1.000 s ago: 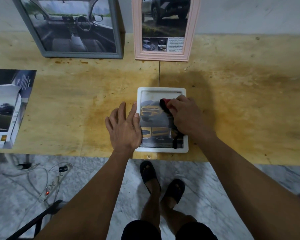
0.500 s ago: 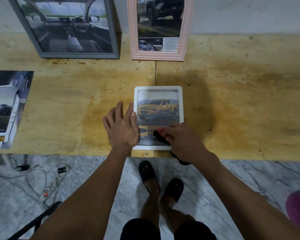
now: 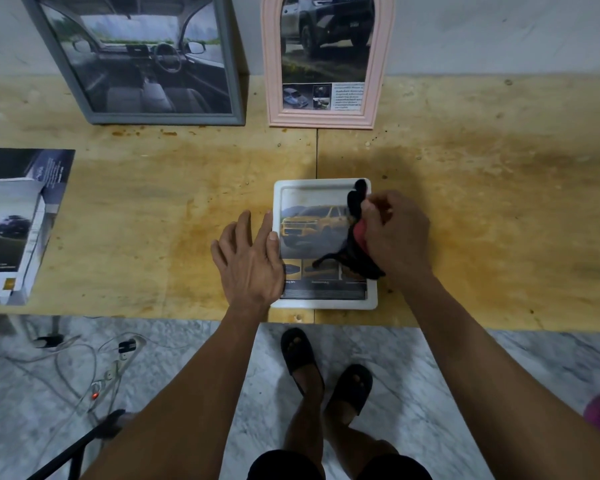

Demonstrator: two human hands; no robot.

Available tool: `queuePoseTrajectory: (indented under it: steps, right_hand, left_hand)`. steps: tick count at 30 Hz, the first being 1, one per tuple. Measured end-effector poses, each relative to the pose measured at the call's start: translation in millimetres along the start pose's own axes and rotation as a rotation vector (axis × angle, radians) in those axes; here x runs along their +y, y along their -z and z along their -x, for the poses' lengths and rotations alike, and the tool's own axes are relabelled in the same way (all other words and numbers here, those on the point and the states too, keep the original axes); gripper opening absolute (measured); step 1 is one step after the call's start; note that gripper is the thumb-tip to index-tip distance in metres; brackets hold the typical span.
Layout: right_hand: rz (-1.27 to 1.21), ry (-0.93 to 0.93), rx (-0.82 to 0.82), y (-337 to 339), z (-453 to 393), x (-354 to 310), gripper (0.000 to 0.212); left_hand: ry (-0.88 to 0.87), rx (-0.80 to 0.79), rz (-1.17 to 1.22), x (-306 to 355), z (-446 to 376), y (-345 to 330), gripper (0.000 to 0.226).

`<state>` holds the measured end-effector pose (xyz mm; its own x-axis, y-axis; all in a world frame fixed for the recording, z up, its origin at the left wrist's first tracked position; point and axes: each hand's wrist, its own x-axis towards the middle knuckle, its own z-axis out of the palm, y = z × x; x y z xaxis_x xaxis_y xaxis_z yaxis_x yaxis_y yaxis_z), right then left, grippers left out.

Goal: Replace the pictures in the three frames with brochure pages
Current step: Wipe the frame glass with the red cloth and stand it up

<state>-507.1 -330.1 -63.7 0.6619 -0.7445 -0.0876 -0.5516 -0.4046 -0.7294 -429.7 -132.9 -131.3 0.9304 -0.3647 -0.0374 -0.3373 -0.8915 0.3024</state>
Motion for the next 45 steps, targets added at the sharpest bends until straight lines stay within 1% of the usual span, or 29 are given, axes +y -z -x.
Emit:
queuePoseTrajectory:
  steps: [4, 7, 10, 15, 18, 21, 25, 28, 29, 32, 35, 37, 40, 45]
  right_hand:
    - [0.31, 0.173, -0.069, -33, -1, 14, 0.032]
    - [0.418, 0.193, -0.05, -43, -2, 12, 0.037]
    - [0.505, 0.241, -0.109, -48, -11, 6, 0.041]
    - [0.407, 0.335, -0.178, -61, -12, -12, 0.038]
    - [0.423, 0.404, -0.261, -74, -10, -26, 0.044]
    - [0.435, 0.448, -0.333, -83, -2, -34, 0.044]
    - [0.359, 0.429, -0.388, -81, 20, -33, 0.045]
    - [0.266, 0.418, -0.409, -74, 47, -27, 0.051]
    - [0.241, 0.423, -0.414, -72, 56, -24, 0.049]
    - [0.178, 0.462, -0.406, -68, 74, -15, 0.03]
    - [0.186, 0.555, -0.424, -63, 81, -6, 0.023]
    - [0.194, 0.606, -0.465, -55, 85, 0, 0.018]
    - [0.207, 0.653, -0.477, -42, 87, 14, 0.018]
    - [0.257, 0.639, -0.457, -15, 74, 45, 0.018]
  left_hand:
    - [0.001, -0.004, 0.001, -2, -1, -1, 0.046]
    - [-0.002, -0.008, -0.003, -1, 0, -1, 0.046]
    - [0.002, -0.014, -0.003, -1, -1, -1, 0.048]
    - [0.007, -0.035, 0.002, -1, 0, 1, 0.05]
    - [0.014, -0.049, 0.014, 0, 0, 2, 0.049]
    - [0.025, -0.082, 0.053, -1, -2, 3, 0.047]
    - [0.02, -0.093, 0.092, -2, -4, 7, 0.046]
    - [0.033, -0.104, 0.126, -2, -7, 9, 0.044]
    - [0.041, -0.111, 0.136, -3, -8, 10, 0.043]
    - [0.091, -0.137, 0.181, -1, -12, 11, 0.041]
    - [0.122, -0.138, 0.219, 1, -12, 13, 0.039]
    - [0.094, -0.122, 0.185, 2, -10, 11, 0.041]
    - [0.058, -0.08, 0.115, 5, -4, 7, 0.045]
    - [0.069, -0.065, 0.063, 9, -2, 3, 0.047]
